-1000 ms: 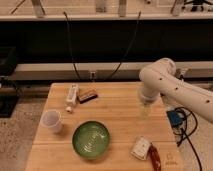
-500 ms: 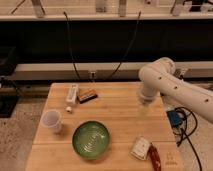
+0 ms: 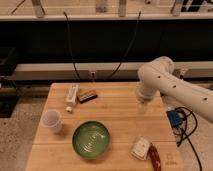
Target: Move the arm in a circular motion
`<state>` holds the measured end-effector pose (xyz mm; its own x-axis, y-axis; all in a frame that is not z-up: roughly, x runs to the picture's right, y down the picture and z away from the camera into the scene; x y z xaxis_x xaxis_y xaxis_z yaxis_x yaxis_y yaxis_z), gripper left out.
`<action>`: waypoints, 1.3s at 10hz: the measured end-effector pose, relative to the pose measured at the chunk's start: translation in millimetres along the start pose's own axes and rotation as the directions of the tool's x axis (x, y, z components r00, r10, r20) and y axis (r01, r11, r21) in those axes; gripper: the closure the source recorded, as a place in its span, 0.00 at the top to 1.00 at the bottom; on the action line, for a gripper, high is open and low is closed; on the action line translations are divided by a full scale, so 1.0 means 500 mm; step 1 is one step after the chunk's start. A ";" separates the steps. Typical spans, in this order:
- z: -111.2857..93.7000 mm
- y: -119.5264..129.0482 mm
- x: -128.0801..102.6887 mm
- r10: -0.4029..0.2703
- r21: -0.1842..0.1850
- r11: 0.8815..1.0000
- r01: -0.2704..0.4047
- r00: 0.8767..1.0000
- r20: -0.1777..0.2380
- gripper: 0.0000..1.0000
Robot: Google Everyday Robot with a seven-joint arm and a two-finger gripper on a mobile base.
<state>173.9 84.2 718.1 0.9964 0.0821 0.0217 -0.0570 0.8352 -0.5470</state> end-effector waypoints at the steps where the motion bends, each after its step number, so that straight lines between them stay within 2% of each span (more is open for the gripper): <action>1: 0.001 0.000 -0.002 -0.001 -0.001 1.000 0.001 1.000 0.000 0.80; 13: 0.006 -0.003 -0.015 -0.002 0.000 1.000 0.002 1.000 0.016 0.80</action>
<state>166.4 84.0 721.1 0.9954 0.0893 0.0355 -0.0554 0.8352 -0.5472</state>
